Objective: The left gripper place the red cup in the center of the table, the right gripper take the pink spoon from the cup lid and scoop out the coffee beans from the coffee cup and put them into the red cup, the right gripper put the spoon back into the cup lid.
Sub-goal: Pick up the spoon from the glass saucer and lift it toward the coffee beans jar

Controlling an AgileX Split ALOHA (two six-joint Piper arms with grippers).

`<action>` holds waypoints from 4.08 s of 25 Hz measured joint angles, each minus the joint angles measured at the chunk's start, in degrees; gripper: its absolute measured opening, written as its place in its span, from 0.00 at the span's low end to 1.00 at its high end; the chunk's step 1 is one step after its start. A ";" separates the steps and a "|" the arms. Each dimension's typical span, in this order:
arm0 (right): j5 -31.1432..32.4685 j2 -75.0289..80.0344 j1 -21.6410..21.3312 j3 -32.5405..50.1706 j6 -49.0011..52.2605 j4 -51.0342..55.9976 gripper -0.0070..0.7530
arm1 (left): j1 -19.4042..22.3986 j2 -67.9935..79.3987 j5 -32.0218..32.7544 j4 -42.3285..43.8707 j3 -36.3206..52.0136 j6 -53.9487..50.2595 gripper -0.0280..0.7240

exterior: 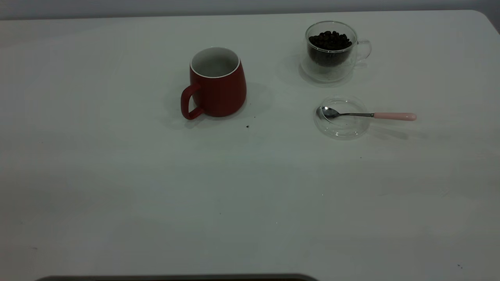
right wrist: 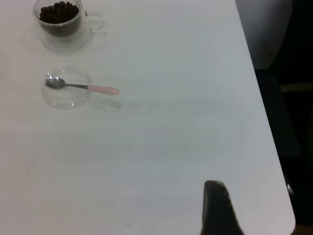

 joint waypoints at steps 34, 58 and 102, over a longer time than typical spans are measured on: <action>0.00 0.00 0.00 0.00 0.00 0.00 0.65 | 2.83 -7.52 -1.53 0.00 2.25 2.97 0.69; 0.00 0.00 0.00 0.00 0.00 0.00 0.65 | 2.83 -8.64 -1.37 0.05 2.30 -0.41 0.69; -5.97 20.65 0.00 -8.89 -7.41 11.95 0.88 | 2.83 -8.64 -1.37 0.05 2.30 -0.49 0.69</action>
